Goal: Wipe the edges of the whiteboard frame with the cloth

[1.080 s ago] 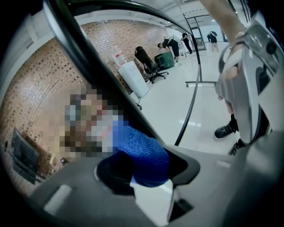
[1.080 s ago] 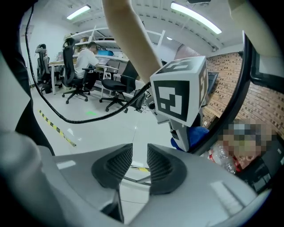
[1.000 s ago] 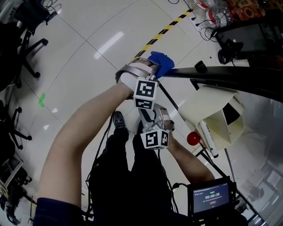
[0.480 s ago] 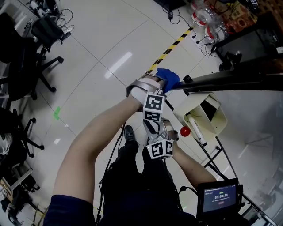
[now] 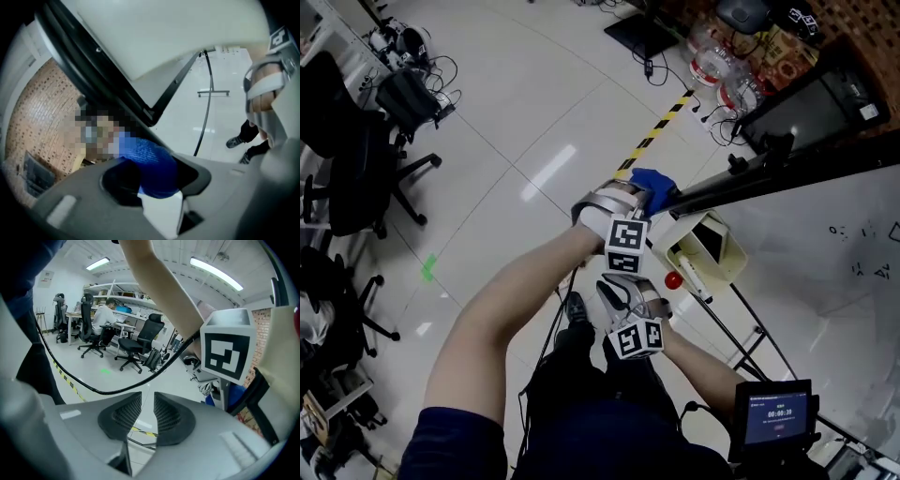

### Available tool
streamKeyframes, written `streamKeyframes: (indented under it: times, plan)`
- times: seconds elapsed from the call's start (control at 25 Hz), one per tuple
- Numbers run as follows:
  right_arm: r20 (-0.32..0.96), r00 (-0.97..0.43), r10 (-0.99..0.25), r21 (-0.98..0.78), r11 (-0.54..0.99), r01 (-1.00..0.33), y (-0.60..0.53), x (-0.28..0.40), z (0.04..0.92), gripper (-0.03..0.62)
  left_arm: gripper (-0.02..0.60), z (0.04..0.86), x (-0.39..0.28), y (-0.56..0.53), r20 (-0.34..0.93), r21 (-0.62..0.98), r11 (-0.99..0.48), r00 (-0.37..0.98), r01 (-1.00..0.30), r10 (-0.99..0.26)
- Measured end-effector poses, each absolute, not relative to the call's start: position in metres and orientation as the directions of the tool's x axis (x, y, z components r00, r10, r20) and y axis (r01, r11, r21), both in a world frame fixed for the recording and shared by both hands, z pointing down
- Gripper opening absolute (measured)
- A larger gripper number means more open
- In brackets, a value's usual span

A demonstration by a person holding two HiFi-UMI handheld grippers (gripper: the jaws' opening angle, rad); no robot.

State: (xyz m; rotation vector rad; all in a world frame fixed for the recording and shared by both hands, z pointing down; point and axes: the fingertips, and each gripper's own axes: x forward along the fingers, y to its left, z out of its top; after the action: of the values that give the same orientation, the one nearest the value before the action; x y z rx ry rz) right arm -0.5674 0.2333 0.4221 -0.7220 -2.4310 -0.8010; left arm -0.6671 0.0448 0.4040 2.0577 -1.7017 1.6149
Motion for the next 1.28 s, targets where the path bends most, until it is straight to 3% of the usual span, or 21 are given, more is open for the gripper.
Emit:
streamKeyframes:
  times: [0.4, 0.72, 1.04, 1.12, 1.28]
  plan:
    - [0.548, -0.76, 0.348, 0.438, 0.655, 0.616, 0.245, -0.578, 0.388, 0.084, 0.173, 0.367, -0.664, 0.053, 0.676, -0.586, -0.439, -0.112, -0.681, -0.728]
    - [0.553, -0.768, 0.323, 0.443, 0.666, 0.6, 0.238, -0.575, 0.354, 0.081, 0.167, 0.343, -0.67, 0.059, 0.641, -0.52, -0.333, -0.102, -0.786, -0.761]
    - [0.534, -0.783, 0.319, 0.436, 0.69, 0.578, 0.225, -0.567, 0.346, 0.074, 0.167, 0.345, -0.716, 0.069, 0.685, -0.549, -0.269, -0.242, -0.791, -0.687]
    - [0.529, -0.788, 0.317, 0.439, 0.692, 0.573, 0.221, -0.559, 0.338, 0.072, 0.167, 0.333, -0.711, 0.066, 0.66, -0.618, -0.308, -0.264, -0.724, -0.703]
    - [0.52, -0.801, 0.296, 0.456, 0.697, 0.553, 0.211, -0.548, 0.328, 0.069, 0.169, 0.316, -0.685, 0.059, 0.584, -0.802, -0.47, -0.317, -0.369, -0.748]
